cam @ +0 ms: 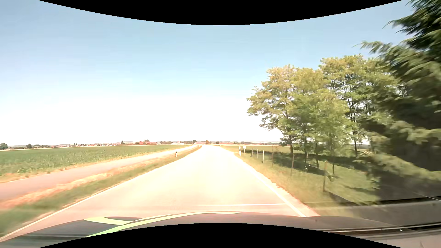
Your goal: Follow the waypoints while adhering to traffic rules and regulations
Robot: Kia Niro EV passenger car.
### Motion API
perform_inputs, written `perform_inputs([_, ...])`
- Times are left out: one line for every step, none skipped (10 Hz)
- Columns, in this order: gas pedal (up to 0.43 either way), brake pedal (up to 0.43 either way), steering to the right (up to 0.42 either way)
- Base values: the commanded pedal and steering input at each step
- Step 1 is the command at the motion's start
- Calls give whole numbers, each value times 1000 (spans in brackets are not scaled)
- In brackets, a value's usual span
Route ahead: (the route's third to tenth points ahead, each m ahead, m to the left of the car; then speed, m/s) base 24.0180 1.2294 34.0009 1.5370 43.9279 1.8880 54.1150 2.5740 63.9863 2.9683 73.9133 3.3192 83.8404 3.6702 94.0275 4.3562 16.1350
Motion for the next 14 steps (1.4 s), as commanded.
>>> perform_inputs([319, 0, -4])
perform_inputs([319, 0, -7])
perform_inputs([319, 0, -7])
perform_inputs([319, 0, -7])
perform_inputs([319, 0, -7])
perform_inputs([319, 0, -6])
perform_inputs([319, 0, -5])
perform_inputs([319, 0, -4])
perform_inputs([319, 0, -3])
perform_inputs([319, 0, -1])
perform_inputs([319, 0, -2])
perform_inputs([319, 0, -2])
perform_inputs([319, 0, -1])
perform_inputs([319, 0, -2])
